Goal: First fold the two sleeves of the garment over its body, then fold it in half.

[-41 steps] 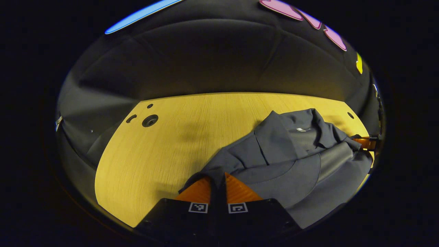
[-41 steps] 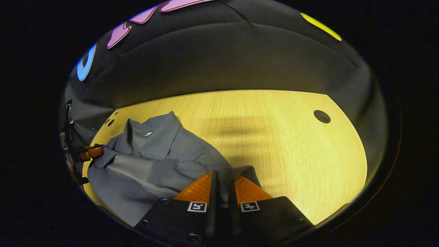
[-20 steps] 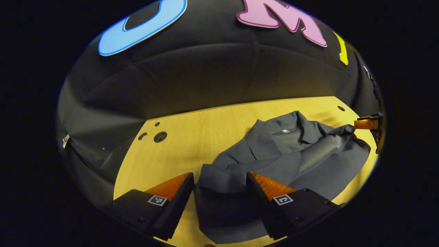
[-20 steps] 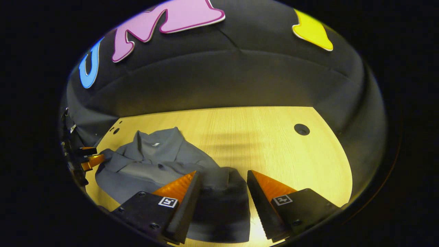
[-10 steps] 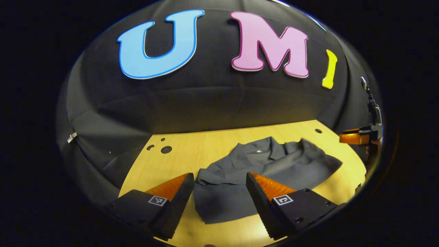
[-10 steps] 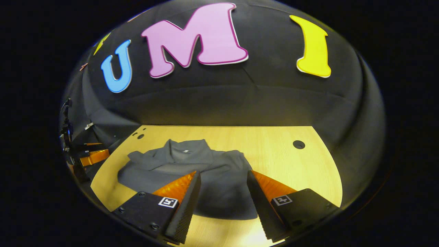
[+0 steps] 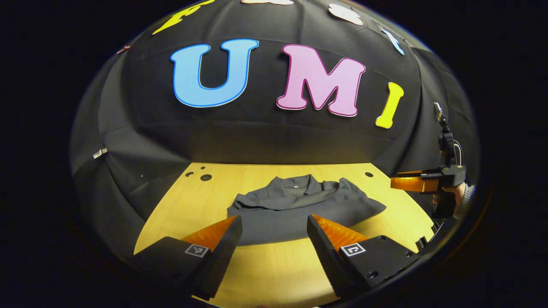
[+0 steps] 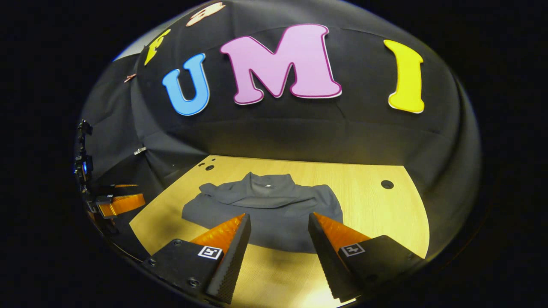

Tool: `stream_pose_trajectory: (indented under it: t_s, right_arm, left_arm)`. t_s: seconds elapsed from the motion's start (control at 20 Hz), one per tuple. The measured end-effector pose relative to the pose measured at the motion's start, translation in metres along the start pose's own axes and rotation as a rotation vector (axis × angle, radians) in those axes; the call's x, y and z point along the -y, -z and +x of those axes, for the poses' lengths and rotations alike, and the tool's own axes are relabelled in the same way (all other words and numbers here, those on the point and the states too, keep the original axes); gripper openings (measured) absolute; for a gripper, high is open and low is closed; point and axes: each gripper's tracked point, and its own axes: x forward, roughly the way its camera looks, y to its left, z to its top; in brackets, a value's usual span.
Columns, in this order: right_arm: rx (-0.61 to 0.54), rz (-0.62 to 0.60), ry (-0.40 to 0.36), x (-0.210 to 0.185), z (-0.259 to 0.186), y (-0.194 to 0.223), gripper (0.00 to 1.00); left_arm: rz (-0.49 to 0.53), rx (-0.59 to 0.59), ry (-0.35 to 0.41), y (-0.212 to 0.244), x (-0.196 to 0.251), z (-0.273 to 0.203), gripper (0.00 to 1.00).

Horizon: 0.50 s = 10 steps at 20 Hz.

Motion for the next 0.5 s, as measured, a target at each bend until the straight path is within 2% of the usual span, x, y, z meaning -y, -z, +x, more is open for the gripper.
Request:
stream_pose_trajectory:
  t_s: [0.25,0.5]
  right_arm:
    - [-0.023,-0.035,-0.023,-0.010,-0.016,0.020,0.84]
    - [-0.081,-0.029,-0.073,-0.016,-0.016,0.046,0.84]
  left_arm:
    - [-0.042,-0.027,0.004,0.023,0.022,-0.020,0.96]
    - [-0.036,-0.022,-0.023,0.021,0.029,-0.019,0.96]
